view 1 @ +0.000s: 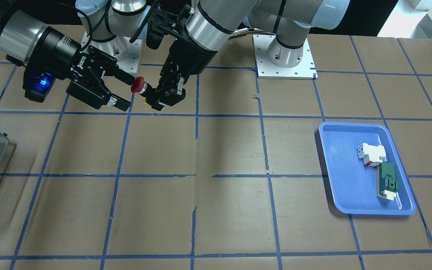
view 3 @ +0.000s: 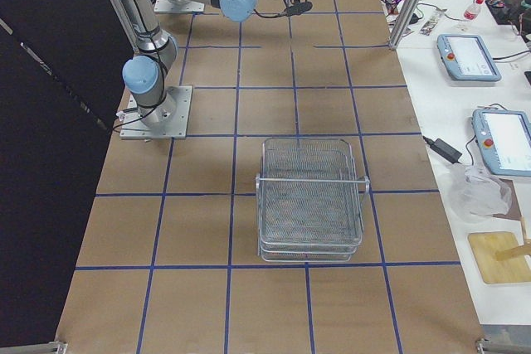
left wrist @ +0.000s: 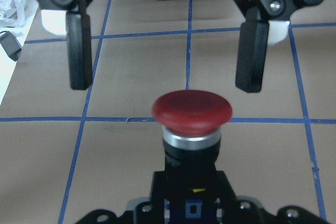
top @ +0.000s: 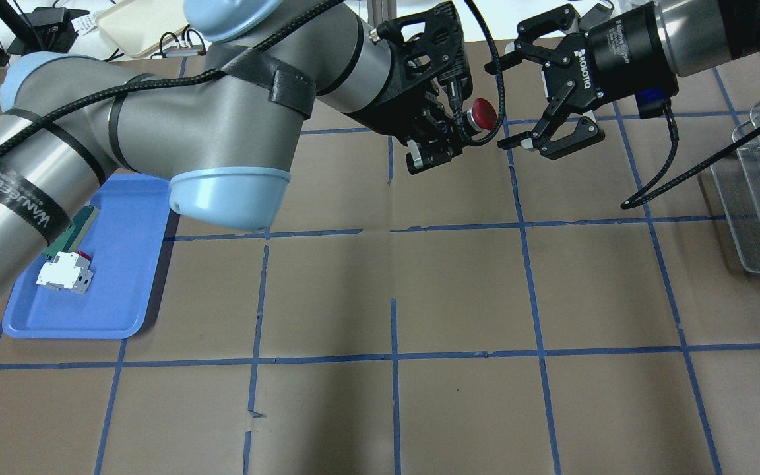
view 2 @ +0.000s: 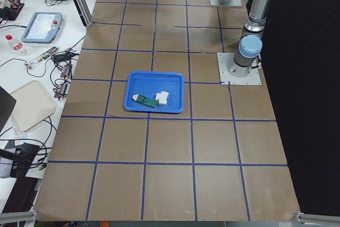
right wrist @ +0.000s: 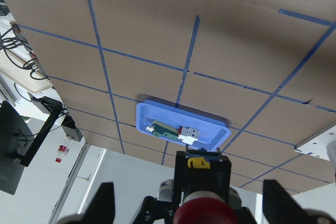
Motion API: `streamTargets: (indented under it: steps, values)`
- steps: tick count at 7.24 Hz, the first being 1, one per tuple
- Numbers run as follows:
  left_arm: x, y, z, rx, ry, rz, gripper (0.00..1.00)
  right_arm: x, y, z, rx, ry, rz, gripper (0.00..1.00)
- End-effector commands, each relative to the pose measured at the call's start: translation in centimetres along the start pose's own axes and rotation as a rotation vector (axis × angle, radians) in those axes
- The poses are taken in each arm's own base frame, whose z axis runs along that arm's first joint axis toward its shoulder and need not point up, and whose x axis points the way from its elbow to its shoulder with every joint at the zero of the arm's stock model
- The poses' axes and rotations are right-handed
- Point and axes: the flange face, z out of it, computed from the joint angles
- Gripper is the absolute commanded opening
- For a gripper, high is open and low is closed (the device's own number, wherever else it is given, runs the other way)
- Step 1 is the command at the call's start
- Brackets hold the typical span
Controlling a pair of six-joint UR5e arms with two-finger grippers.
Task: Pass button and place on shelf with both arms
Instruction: 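Close the right gripper on the button base beside the left gripper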
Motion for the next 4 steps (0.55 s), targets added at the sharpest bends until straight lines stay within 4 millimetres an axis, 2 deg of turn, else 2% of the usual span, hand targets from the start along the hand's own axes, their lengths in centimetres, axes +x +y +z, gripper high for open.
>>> streamTargets:
  steps: [1,2,4]
  values:
    - [-0.1,-0.1,0.1,0.008,-0.010,-0.002,0.00,-0.3,0.4,0.2,-0.015,-0.014,0.005,1.00]
    - [-0.1,-0.1,0.3,0.008,-0.008,-0.006,0.00,-0.2,0.7,0.6,-0.017,-0.006,0.012,1.00]
    - [-0.1,0.0,0.3,0.007,-0.007,-0.007,0.00,0.4,-0.6,1.7,-0.022,0.016,0.041,1.00]
